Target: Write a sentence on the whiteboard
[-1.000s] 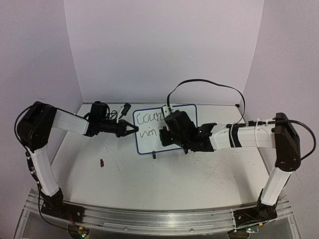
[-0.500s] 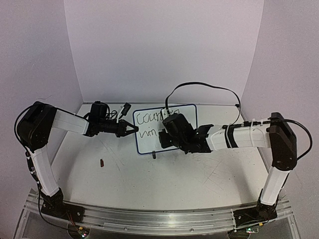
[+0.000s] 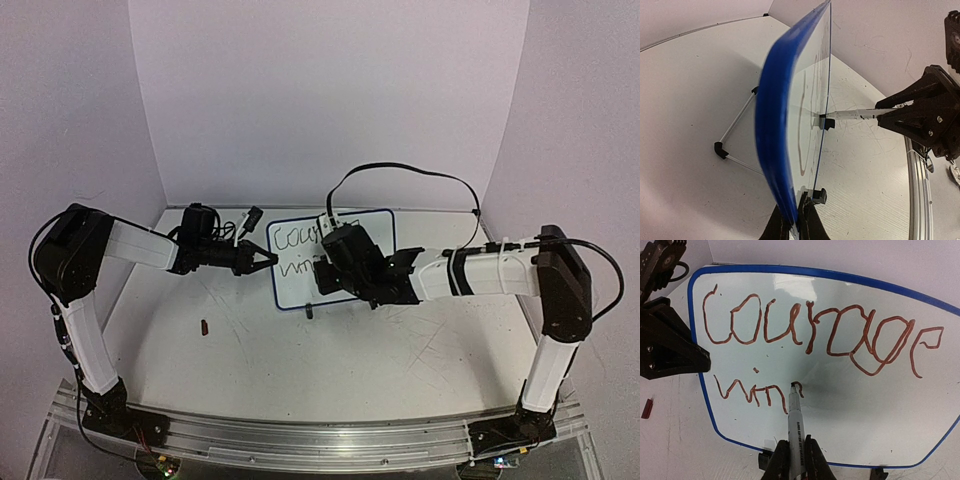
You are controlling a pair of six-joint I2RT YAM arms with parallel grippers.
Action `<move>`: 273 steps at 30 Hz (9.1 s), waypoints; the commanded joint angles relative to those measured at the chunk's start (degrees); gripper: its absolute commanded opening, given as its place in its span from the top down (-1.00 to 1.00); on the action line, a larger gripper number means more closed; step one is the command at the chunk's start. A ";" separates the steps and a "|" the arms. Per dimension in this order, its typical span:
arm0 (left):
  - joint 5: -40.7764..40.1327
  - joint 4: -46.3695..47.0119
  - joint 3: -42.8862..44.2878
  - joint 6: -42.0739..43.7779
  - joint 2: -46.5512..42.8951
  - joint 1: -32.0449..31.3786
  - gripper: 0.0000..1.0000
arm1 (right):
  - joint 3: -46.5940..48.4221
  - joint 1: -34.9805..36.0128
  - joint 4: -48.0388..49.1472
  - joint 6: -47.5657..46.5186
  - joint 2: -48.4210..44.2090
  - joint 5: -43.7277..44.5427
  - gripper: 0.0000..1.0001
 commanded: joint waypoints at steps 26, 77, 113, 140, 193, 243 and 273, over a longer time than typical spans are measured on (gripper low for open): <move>-8.60 -2.61 1.03 4.23 -0.41 0.50 1.00 | -4.32 0.05 -0.43 3.81 -2.76 2.65 1.00; -8.94 -2.96 1.21 4.57 -0.37 0.49 1.00 | -5.27 -2.39 1.09 2.74 -5.18 0.79 1.00; -9.02 -3.31 1.31 4.75 -0.29 0.53 1.00 | -4.86 -1.82 0.39 2.66 -2.29 -2.68 1.00; -9.02 -3.40 1.25 4.75 -0.37 0.54 1.00 | -4.45 -2.05 -1.43 2.28 -4.34 4.45 1.00; -8.93 -3.57 1.49 4.93 -0.11 0.52 1.00 | -2.71 -3.68 2.29 -1.10 -5.84 4.66 1.00; -9.07 -3.84 1.40 5.11 -0.29 0.51 1.00 | -6.36 -3.43 3.41 0.88 -7.29 0.30 1.00; -9.02 -3.97 1.66 5.10 -0.24 0.51 1.00 | -5.07 -3.51 -0.42 1.70 -4.62 0.63 1.00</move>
